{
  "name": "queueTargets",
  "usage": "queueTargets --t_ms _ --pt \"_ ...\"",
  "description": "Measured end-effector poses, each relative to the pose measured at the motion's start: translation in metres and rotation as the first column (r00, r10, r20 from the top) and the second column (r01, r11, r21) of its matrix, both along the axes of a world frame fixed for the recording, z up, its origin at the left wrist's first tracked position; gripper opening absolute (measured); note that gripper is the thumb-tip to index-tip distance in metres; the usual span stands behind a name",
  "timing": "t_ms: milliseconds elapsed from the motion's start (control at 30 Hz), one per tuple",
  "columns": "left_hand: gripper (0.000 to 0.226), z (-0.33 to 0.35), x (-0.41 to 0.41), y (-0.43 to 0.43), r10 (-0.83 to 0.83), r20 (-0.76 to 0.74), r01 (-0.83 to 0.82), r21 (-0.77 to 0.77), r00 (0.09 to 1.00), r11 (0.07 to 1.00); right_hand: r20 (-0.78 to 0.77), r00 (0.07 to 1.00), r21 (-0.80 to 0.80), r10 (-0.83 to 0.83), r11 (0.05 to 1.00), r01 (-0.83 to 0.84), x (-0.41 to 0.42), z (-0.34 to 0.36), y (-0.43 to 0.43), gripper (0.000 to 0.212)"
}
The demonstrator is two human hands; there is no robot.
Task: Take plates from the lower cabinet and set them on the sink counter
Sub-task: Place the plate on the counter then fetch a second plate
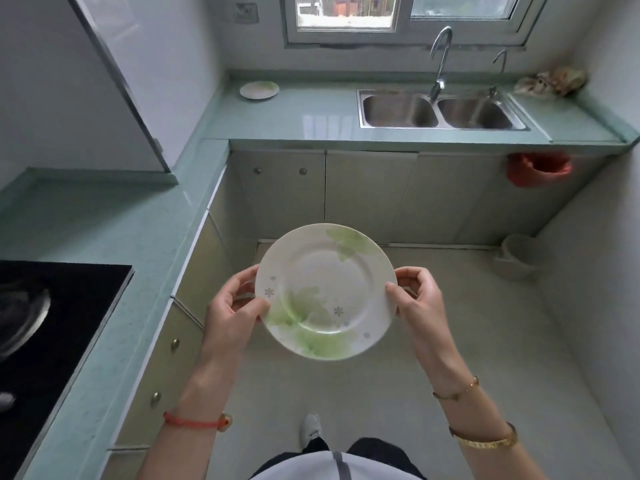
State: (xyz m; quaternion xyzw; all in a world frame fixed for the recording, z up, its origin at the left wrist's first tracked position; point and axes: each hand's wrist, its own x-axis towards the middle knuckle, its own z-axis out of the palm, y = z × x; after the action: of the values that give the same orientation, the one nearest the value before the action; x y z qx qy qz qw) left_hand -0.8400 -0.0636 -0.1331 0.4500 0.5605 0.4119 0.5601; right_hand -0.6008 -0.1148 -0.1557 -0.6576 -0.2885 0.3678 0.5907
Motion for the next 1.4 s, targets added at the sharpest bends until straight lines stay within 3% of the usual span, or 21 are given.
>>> queueTargets --t_ms 467,1033,1400 --pt "0.052 -0.013 0.055 0.223 -0.015 0.005 0.015 -0.047 1.000 0.999 0.000 0.999 -0.028 -0.032 0.999 0.032 0.053 -0.008 0.214 0.014" --pt "0.048 0.003 0.149 0.482 0.167 0.033 -0.167 -0.007 0.985 0.986 0.049 0.982 -0.039 0.184 0.982 -0.182 0.154 0.008 0.523 0.018" --pt "0.048 -0.019 0.164 0.655 0.155 0.016 -0.154 -0.056 0.988 0.987 0.038 0.985 -0.087 0.166 0.983 -0.162 0.172 -0.009 0.691 0.016"
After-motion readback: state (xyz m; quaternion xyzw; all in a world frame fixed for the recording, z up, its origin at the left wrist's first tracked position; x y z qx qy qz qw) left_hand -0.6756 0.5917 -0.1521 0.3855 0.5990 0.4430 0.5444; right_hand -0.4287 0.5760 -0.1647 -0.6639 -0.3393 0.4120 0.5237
